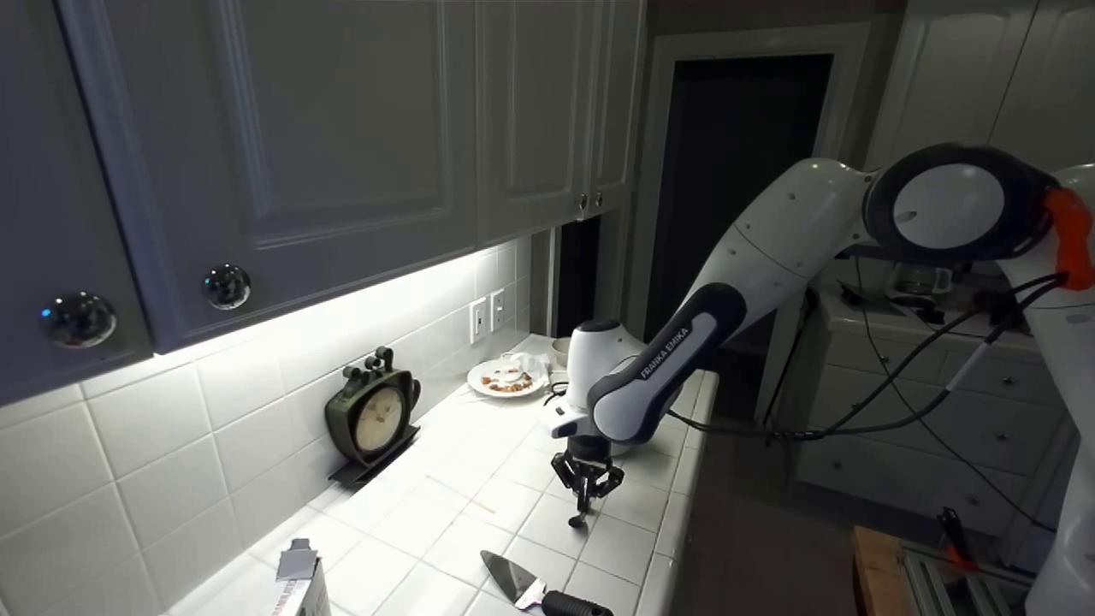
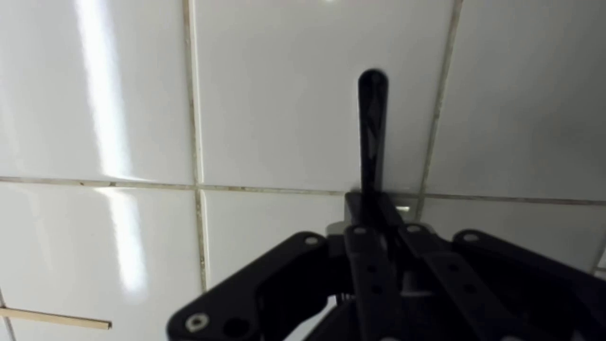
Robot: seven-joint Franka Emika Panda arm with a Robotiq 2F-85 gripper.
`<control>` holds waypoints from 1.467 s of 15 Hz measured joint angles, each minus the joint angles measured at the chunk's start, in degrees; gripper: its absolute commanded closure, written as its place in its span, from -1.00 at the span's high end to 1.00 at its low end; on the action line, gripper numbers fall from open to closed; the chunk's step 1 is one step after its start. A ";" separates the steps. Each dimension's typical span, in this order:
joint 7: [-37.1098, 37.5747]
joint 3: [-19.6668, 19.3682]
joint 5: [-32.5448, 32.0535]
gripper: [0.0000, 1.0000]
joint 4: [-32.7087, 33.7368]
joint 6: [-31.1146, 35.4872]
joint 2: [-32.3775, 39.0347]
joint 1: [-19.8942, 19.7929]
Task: Use the silver spoon to remove some objects from the grey bowl.
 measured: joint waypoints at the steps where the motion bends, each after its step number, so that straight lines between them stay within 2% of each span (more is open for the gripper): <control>1: 1.07 -0.19 0.00 -0.96 0.14 -0.20 -0.02 0.15; 4: 8.98 -3.48 -2.11 -0.96 0.05 1.05 -1.49 3.05; 6: 16.41 -7.24 -6.85 -0.96 -0.71 2.05 -3.74 6.36; 8: 24.99 -11.78 -14.50 -0.96 -2.30 3.17 -6.47 10.24; 12: 43.24 -24.25 -32.66 -0.96 -5.63 3.79 -11.23 20.58; 14: 51.97 -29.27 -40.75 -0.96 -6.35 3.74 -12.72 24.24; 15: 56.00 -29.68 -44.77 -0.96 -6.36 3.01 -13.39 24.03; 18: 64.32 -26.96 -54.04 -0.96 -5.93 -0.71 -15.20 18.83; 21: 69.13 -24.11 -59.00 -0.96 -4.30 -4.02 -15.39 12.84; 22: 70.34 -23.26 -60.03 -0.85 -3.73 -4.95 -15.34 11.21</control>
